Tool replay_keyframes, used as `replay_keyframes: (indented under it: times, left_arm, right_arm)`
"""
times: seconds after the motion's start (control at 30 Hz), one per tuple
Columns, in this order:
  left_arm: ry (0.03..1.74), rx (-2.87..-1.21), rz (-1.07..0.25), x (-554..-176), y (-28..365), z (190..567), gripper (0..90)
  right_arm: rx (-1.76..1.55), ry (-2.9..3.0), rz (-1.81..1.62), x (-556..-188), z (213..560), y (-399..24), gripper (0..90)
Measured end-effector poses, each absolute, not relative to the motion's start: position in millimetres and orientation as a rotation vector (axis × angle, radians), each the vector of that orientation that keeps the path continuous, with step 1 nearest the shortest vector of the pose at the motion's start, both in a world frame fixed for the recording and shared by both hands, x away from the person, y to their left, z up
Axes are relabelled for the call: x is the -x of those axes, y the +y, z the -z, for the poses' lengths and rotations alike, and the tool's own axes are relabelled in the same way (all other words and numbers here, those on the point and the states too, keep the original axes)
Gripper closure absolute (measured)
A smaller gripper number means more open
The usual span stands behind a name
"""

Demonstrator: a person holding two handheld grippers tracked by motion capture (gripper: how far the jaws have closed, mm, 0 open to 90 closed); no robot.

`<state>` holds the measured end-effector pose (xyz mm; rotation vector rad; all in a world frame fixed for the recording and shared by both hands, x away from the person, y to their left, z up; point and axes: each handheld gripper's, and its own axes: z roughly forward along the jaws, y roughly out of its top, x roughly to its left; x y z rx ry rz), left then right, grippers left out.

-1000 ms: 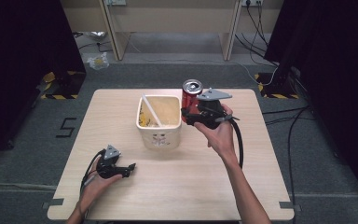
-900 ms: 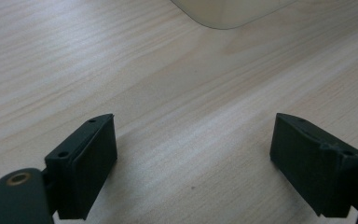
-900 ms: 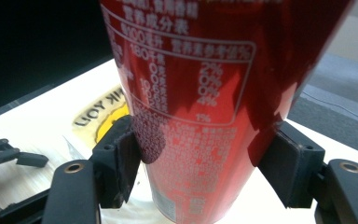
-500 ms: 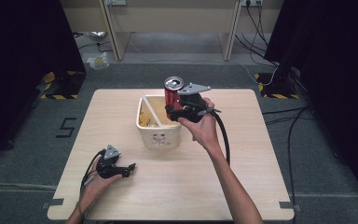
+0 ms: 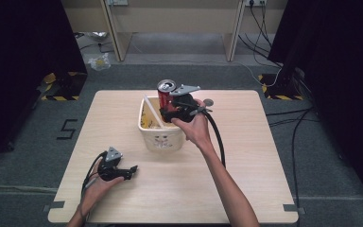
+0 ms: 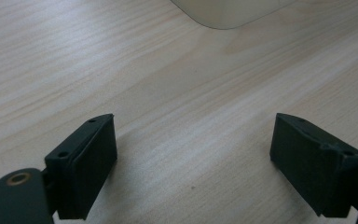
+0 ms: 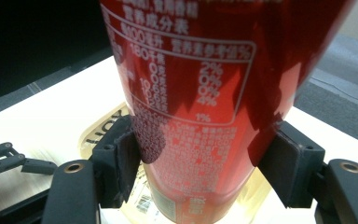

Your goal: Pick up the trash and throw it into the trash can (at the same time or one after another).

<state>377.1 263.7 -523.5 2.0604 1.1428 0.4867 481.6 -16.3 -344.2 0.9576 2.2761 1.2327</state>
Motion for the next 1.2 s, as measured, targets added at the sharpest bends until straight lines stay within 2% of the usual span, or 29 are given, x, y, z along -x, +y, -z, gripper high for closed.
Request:
replay_keyframes:
  times: [1.2]
  left_arm:
    - [1.144,-2.061,-0.484,-377.1,263.7,523.4,13.7]
  right_arm:
    - [-0.963,2.397,-1.145,-499.7,380.3,5.6,33.7]
